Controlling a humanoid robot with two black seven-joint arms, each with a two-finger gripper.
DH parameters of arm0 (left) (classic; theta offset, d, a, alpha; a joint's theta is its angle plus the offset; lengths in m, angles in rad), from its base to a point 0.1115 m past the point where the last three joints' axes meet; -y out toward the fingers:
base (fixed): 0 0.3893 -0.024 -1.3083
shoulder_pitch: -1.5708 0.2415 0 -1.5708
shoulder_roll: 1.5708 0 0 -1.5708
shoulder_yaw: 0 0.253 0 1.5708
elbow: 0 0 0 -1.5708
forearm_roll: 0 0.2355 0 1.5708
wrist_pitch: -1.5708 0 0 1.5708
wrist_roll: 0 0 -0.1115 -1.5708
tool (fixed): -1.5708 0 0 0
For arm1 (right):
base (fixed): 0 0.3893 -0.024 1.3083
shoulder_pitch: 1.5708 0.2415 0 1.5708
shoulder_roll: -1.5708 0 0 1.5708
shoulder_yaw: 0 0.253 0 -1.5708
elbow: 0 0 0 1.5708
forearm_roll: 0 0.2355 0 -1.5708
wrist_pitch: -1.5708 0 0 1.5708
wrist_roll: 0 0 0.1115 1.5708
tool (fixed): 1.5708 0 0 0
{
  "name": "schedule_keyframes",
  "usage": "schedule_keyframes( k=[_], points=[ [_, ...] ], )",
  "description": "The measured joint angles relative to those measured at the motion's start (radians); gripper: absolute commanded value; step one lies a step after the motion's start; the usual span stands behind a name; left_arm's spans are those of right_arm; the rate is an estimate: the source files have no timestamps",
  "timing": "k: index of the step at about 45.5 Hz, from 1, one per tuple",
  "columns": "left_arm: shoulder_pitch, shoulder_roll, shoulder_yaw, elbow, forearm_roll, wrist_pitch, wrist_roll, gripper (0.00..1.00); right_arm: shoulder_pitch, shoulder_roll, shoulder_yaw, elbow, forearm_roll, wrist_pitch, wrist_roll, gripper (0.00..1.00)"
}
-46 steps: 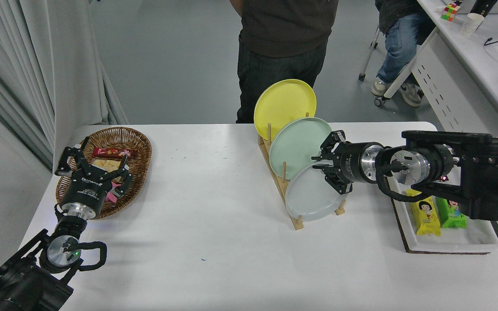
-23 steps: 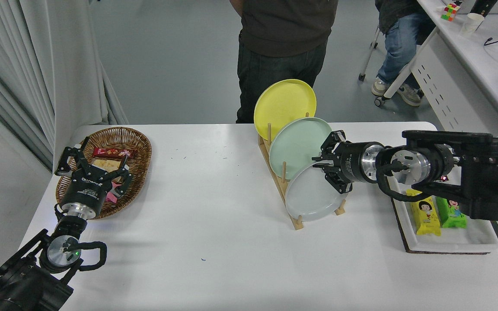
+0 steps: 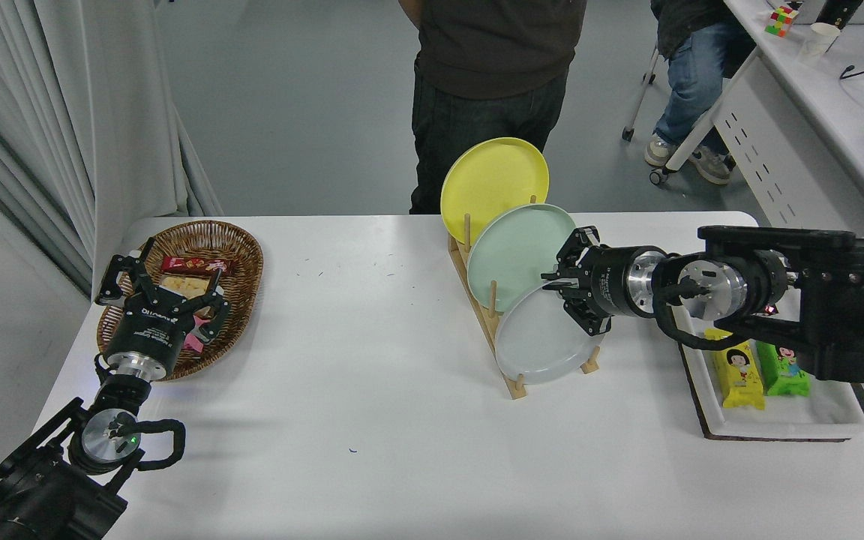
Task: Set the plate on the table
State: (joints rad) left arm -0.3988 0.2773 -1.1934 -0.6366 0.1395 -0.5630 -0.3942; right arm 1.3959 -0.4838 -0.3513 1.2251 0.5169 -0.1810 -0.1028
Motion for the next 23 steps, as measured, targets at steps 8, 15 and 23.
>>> schedule_keyframes(
  k=[8, 15, 23],
  points=[
    [0.0, 0.0, 0.0, 0.0, 0.0, 0.0, 0.0, 0.98, 0.001, -0.001, -0.001, 0.001, 0.0, 0.0, 0.0, 0.11],
    [0.0, 0.0, 0.0, 0.0, 0.0, 0.0, 0.0, 0.98, 0.003, -0.003, -0.001, 0.003, 0.0, 0.001, 0.0, 0.1],
    [0.0, 0.0, 0.0, 0.0, 0.0, 0.0, 0.0, 0.98, 0.004, -0.005, -0.001, 0.006, 0.0, 0.001, 0.0, 0.08]
  ],
)
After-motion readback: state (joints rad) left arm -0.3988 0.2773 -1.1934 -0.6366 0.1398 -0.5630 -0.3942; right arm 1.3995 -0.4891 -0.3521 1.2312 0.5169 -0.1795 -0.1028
